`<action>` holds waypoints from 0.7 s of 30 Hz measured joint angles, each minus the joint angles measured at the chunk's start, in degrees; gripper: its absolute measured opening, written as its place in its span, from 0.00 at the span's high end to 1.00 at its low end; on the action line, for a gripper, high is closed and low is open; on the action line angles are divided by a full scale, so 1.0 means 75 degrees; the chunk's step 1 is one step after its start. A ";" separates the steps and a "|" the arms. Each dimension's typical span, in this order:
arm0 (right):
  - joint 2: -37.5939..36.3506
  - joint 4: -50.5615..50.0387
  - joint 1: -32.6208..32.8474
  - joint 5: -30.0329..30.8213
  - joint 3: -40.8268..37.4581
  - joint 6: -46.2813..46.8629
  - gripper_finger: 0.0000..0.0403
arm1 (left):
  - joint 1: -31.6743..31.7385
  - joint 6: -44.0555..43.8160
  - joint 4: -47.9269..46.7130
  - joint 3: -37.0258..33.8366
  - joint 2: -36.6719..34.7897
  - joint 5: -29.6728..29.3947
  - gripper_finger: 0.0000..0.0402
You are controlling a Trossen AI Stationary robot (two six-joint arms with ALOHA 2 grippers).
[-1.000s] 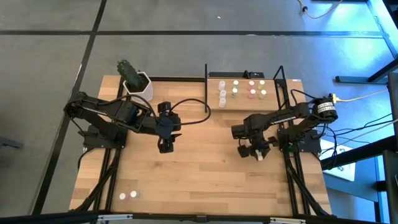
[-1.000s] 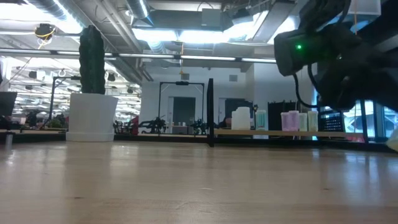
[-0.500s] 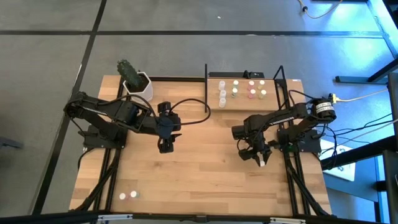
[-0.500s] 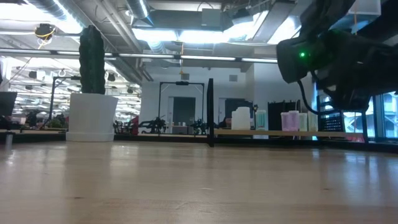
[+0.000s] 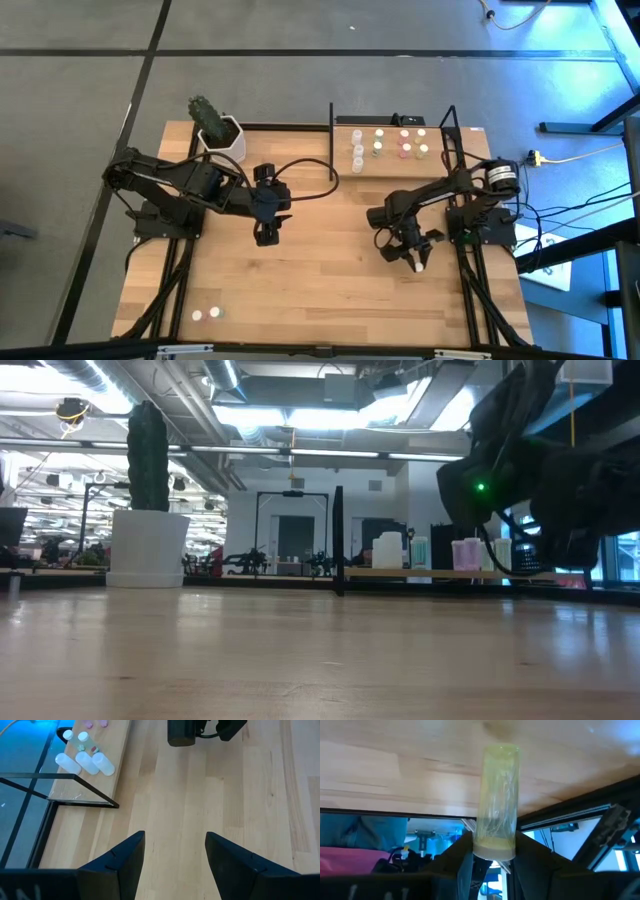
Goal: Pick and place medicine bottles onto shelf by color
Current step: Put the yellow pill bottle on the shelf aligned with the other yellow pill bottles
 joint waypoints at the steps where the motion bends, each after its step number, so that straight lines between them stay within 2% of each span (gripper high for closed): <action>1: 0.0025 0.0053 0.0000 -0.0011 0.0000 -0.0017 0.68 | -0.0001 0.0001 0.0002 0.0000 0.0000 -0.0001 0.50; 14: 0.0025 0.0473 0.0000 0.0116 0.0000 -0.0011 0.67 | -0.0001 -0.0001 0.0002 0.0000 0.0002 0.0001 0.50; 21: 0.0025 0.0476 -0.0017 0.0152 0.0000 -0.0253 0.55 | 0.0000 0.0000 0.0002 0.0000 0.0001 -0.0001 0.50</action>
